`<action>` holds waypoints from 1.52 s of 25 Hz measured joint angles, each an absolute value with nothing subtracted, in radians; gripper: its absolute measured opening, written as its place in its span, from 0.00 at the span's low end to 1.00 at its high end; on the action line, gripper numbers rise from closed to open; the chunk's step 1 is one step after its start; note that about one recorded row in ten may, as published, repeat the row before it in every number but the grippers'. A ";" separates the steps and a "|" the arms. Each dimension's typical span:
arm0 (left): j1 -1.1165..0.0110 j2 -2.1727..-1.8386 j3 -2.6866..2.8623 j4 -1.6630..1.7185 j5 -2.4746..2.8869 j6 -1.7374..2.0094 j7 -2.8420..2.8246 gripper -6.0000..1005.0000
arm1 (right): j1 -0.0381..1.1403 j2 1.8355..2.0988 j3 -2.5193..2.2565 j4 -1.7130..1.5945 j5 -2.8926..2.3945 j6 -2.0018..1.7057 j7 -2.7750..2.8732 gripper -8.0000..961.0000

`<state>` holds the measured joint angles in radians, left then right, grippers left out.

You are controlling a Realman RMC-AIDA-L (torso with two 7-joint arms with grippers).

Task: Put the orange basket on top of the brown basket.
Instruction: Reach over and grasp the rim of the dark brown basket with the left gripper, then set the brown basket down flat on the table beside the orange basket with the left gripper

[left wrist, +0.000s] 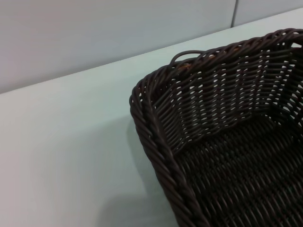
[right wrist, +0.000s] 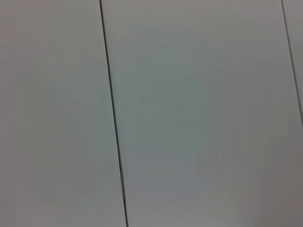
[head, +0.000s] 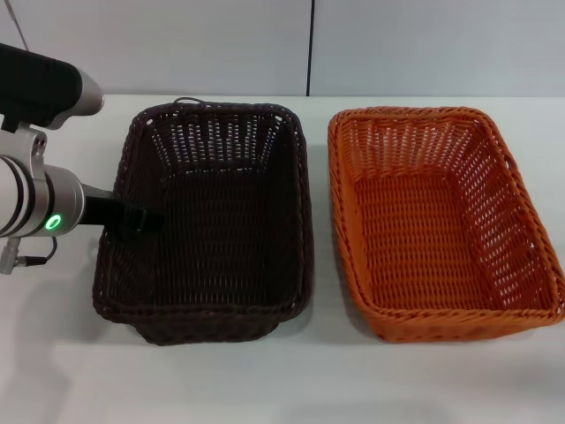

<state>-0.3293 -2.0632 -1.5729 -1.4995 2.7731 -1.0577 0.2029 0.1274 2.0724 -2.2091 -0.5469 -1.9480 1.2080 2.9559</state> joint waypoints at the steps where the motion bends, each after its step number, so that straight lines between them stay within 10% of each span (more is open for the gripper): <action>1: -0.330 -2.063 -1.572 -1.499 2.774 -1.058 0.198 0.75 | 0.127 2.072 -2.209 -0.547 -1.948 1.208 2.956 0.71; 18: -0.300 -2.060 -1.567 -1.565 2.773 -1.079 0.261 0.40 | 0.127 2.072 -2.210 -0.544 -1.955 1.214 2.956 0.71; 38: -0.333 -2.058 -1.777 -1.690 2.538 -1.243 0.707 0.24 | 0.120 2.072 -2.210 -0.555 -1.955 1.240 2.956 0.71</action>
